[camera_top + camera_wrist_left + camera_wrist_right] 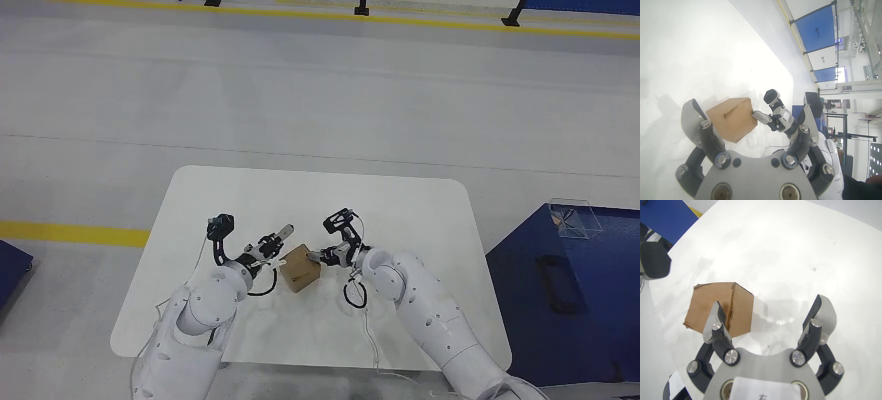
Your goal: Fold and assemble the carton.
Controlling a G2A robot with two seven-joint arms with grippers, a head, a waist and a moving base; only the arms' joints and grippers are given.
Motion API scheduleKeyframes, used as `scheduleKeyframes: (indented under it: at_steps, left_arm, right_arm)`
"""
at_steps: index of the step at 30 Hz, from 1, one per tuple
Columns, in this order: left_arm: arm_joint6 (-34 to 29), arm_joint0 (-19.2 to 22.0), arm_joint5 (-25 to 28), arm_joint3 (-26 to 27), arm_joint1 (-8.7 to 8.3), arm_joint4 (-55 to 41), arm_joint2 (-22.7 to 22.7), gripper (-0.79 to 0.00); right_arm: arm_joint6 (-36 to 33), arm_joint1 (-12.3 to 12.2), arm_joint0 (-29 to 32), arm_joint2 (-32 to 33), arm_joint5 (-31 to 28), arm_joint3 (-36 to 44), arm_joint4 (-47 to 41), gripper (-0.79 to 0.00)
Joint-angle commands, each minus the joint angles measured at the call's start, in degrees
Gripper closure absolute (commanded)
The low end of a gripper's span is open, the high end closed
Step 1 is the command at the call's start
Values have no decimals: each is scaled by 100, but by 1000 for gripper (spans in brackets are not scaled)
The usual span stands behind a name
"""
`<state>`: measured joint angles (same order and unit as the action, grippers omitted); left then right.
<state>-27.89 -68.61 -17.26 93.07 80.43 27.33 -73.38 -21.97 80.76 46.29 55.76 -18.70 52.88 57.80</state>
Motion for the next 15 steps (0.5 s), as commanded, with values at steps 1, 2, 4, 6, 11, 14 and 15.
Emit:
scheduleKeyframes:
  at_steps: [1,2,4,6,11,14,15]
  left_arm:
    - [68,-69,203,98,-12,37,0,-785]
    - [100,-114,341,155,-19,49,4,-785]
    - [231,-200,631,252,-42,250,15,-785]
    - [419,-290,970,354,-62,499,61,-785]
    - [446,-306,1038,370,-66,547,75,-785]
    - [446,-306,1038,370,-66,547,75,-785]
    - [446,-306,1038,370,-66,547,75,-785]
  right_arm:
    - [-56,25,-56,-25,63,-112,-63,-785]
    - [-84,39,-89,-37,84,-166,-92,-785]
    - [-91,61,-142,-69,83,-247,-115,-785]
    - [-26,75,-172,-83,66,-288,-124,-785]
    - [162,19,-138,117,-160,-170,-245,-785]
    - [185,-68,-63,373,-199,5,-289,-785]
    - [191,-101,-31,461,-171,75,-257,-785]
